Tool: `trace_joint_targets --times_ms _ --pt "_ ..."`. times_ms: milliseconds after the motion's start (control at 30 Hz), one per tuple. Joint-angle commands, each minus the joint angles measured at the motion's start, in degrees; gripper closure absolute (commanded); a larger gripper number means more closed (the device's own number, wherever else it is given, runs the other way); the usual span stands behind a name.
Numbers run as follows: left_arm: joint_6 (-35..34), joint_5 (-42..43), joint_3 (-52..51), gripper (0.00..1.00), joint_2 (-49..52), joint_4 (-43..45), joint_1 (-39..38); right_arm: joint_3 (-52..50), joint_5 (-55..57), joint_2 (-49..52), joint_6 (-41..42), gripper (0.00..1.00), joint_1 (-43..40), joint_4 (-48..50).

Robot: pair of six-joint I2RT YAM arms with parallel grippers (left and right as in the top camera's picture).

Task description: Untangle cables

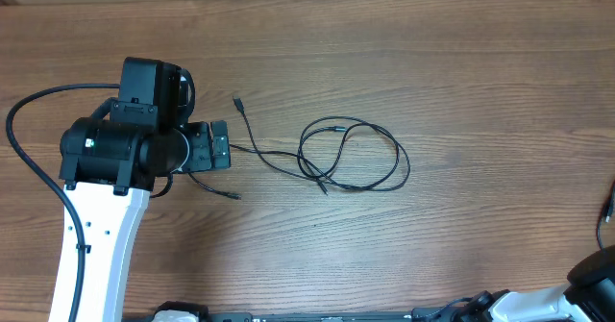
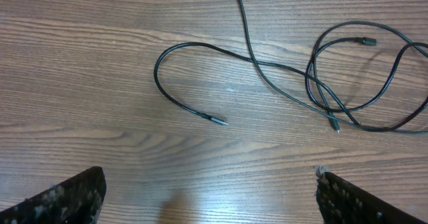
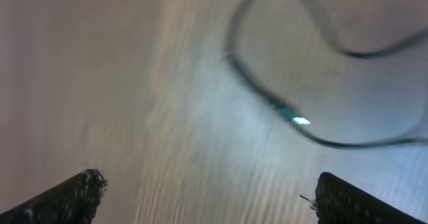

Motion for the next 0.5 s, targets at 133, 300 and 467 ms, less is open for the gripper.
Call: trace_joint_targets --times_ms 133,300,467 --pt "0.68 0.28 0.83 0.00 -0.66 0.04 -0.11 -0.26 -18.95 -0.31 -19.71 0.00 6.12 -0.09" --pt "0.68 0.26 0.83 0.00 -0.66 0.07 -0.11 -0.26 -18.60 -0.31 -23.12 0.00 16.96 -2.05" --pt "0.68 0.26 0.83 0.00 -0.66 0.04 -0.11 -0.28 -18.51 -0.31 -22.60 0.00 28.04 -4.39"
